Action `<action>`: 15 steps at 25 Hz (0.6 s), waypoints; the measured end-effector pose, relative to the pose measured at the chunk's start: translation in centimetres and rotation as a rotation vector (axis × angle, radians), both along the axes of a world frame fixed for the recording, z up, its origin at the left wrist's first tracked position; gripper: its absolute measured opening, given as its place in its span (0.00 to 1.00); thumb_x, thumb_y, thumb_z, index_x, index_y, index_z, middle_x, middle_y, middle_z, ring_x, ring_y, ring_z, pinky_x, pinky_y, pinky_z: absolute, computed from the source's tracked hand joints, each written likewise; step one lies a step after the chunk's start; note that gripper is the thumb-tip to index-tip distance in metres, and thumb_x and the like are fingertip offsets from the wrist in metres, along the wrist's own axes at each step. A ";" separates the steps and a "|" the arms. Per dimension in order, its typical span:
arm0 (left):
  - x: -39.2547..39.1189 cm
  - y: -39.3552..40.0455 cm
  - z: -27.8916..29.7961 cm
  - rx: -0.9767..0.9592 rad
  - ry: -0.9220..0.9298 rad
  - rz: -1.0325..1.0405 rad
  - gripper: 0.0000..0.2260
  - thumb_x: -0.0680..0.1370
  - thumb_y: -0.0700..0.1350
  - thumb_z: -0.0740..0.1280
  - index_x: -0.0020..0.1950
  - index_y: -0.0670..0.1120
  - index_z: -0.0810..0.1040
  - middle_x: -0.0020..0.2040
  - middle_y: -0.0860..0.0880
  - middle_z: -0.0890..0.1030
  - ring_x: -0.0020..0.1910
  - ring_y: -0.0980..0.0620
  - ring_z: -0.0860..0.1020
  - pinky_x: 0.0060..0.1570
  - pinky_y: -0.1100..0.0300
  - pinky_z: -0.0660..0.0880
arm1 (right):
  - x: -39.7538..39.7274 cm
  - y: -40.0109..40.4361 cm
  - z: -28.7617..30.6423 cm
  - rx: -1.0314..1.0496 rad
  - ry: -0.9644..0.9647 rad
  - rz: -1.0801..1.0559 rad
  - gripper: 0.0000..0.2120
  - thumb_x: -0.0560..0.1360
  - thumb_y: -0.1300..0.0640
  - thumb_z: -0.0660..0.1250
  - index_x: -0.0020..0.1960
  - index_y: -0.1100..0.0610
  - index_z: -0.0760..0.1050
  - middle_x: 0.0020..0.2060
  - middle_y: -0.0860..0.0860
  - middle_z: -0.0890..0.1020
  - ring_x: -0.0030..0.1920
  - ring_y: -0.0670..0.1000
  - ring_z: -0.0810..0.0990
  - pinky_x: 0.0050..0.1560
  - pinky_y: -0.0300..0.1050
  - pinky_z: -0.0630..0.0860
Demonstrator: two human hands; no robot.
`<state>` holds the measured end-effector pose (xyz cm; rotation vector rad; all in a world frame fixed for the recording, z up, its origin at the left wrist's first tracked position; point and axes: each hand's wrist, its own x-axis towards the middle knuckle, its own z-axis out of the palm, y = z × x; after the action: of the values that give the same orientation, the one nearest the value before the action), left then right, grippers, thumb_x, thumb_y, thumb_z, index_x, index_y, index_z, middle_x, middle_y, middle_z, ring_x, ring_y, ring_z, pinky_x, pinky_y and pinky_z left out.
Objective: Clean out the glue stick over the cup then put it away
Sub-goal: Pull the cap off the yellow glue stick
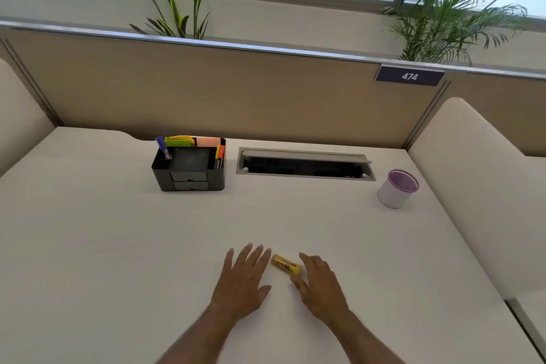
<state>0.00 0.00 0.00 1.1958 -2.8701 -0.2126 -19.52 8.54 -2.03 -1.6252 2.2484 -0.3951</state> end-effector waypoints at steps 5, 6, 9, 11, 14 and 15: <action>-2.4 -0.5 -1.8 0.167 0.055 -0.036 0.30 0.81 0.55 0.59 0.79 0.55 0.48 0.80 0.54 0.52 0.78 0.52 0.48 0.76 0.47 0.46 | -0.4 -0.9 -0.7 -0.022 0.004 0.019 0.23 0.77 0.45 0.65 0.69 0.51 0.69 0.63 0.48 0.75 0.62 0.51 0.72 0.60 0.43 0.71; -2.6 -0.5 -1.9 0.180 0.065 -0.048 0.29 0.81 0.54 0.59 0.79 0.55 0.49 0.80 0.54 0.52 0.78 0.52 0.49 0.76 0.48 0.47 | -0.5 -1.0 -0.7 -0.024 -0.004 0.023 0.21 0.77 0.46 0.66 0.67 0.51 0.71 0.61 0.48 0.76 0.60 0.50 0.73 0.59 0.43 0.71; -2.9 -1.0 -2.5 0.211 0.107 -0.036 0.28 0.81 0.52 0.60 0.79 0.56 0.51 0.80 0.54 0.54 0.78 0.53 0.51 0.76 0.49 0.48 | -0.7 -1.2 -0.8 -0.075 -0.045 0.036 0.16 0.77 0.49 0.67 0.63 0.53 0.74 0.58 0.49 0.77 0.57 0.50 0.74 0.56 0.41 0.71; -2.9 -1.1 -3.0 0.230 0.157 -0.009 0.27 0.81 0.52 0.61 0.78 0.56 0.55 0.79 0.55 0.57 0.77 0.54 0.53 0.76 0.49 0.49 | -0.8 -1.3 -0.3 -0.134 -0.120 0.029 0.15 0.77 0.51 0.68 0.63 0.54 0.74 0.57 0.49 0.79 0.55 0.49 0.76 0.55 0.39 0.73; -2.9 -0.6 -3.2 0.277 0.322 0.060 0.26 0.79 0.54 0.65 0.75 0.53 0.64 0.75 0.54 0.67 0.75 0.53 0.61 0.75 0.53 0.55 | -0.4 -1.6 1.1 -0.234 -0.213 0.061 0.16 0.77 0.54 0.70 0.63 0.55 0.76 0.54 0.48 0.81 0.51 0.45 0.78 0.51 0.34 0.76; -3.0 -0.3 -3.1 0.298 0.422 0.094 0.25 0.78 0.54 0.68 0.73 0.52 0.68 0.72 0.53 0.71 0.72 0.53 0.66 0.73 0.55 0.59 | 0.0 -1.8 1.8 -0.281 -0.233 0.075 0.16 0.76 0.55 0.70 0.63 0.55 0.76 0.52 0.48 0.81 0.50 0.45 0.78 0.50 0.31 0.76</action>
<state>-2.97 -0.32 -3.14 1.1511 -2.4667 -0.8062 -19.53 6.76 -0.25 -1.6892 2.0230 -0.8663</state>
